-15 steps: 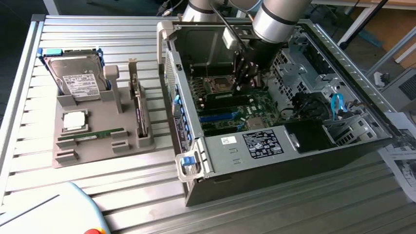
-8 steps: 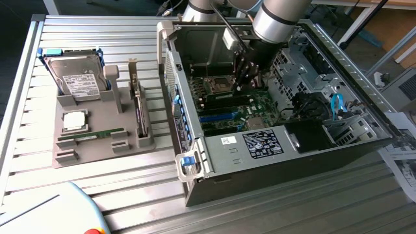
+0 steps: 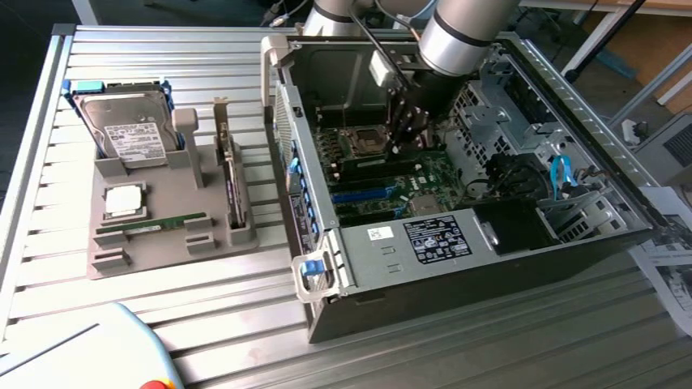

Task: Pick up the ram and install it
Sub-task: 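Insert the ram into the slot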

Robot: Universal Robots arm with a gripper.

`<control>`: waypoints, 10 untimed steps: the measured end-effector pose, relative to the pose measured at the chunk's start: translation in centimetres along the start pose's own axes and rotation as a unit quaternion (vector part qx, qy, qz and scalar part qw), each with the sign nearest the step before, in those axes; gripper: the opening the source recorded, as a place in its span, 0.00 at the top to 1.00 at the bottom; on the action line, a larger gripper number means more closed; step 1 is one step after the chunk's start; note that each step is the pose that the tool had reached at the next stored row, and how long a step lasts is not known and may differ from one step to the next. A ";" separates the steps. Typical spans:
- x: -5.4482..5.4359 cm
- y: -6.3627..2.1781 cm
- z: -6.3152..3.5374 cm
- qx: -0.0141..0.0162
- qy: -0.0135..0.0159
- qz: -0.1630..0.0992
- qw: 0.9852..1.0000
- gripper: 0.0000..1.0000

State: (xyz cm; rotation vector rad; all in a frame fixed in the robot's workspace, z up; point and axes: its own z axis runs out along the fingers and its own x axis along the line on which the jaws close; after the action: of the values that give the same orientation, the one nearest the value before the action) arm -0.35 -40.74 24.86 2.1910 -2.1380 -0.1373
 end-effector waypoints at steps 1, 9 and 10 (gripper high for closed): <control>0.0 -0.02 0.23 -0.001 0.000 0.000 1.000 0.87; 0.0 -0.24 0.41 -0.004 0.000 -0.001 1.000 0.87; 0.0 -0.29 0.47 -0.005 0.000 -0.001 1.000 0.87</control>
State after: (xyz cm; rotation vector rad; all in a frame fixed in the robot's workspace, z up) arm -0.12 -40.73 24.35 2.1878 -2.1309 -0.1471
